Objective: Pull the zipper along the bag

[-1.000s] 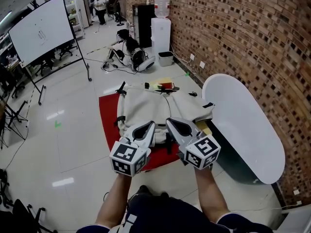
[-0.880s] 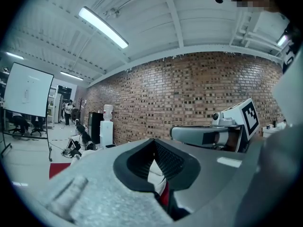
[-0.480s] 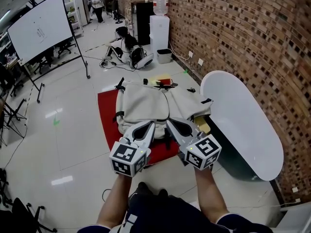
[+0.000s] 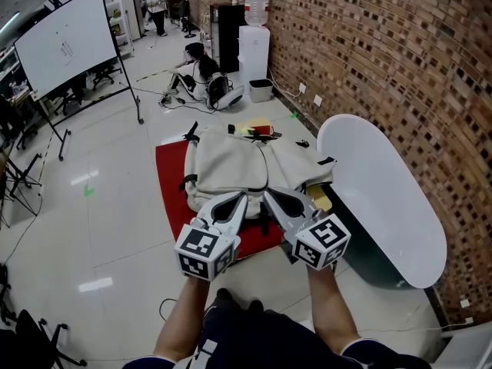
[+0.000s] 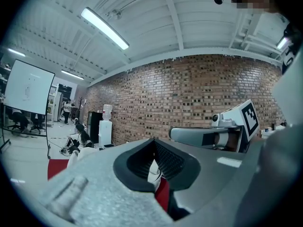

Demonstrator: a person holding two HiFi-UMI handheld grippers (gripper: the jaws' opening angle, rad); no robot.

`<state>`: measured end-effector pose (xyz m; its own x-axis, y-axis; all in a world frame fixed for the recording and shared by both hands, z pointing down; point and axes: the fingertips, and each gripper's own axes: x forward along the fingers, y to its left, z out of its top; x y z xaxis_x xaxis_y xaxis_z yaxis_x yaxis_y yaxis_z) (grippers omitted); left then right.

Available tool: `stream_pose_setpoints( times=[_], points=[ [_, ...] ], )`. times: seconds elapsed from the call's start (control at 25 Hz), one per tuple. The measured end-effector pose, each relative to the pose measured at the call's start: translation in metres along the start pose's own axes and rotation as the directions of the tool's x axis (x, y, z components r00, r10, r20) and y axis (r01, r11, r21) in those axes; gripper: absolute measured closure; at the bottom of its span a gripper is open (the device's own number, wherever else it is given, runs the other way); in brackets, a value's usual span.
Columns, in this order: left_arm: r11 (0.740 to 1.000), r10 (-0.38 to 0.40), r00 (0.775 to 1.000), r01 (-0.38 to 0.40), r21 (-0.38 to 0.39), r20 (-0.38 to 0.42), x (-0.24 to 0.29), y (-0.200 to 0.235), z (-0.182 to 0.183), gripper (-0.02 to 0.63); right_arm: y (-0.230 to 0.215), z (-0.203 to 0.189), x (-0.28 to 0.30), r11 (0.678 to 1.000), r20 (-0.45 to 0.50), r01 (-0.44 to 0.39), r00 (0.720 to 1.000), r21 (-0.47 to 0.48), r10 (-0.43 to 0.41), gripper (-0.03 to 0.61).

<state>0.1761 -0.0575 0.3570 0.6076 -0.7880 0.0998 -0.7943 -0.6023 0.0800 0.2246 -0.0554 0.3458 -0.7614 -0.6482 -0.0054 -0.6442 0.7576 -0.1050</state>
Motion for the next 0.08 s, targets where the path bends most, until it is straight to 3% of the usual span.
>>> stream_pose_setpoints(
  times=[0.08],
  points=[
    [1.000,-0.003,1.000,0.003,-0.002,-0.002,-0.0010,-0.0021,0.0006,0.612,0.0011,0.0006,-0.0011,1.000,0.000,-0.001,1.000,0.002,0.001,0.574]
  ],
)
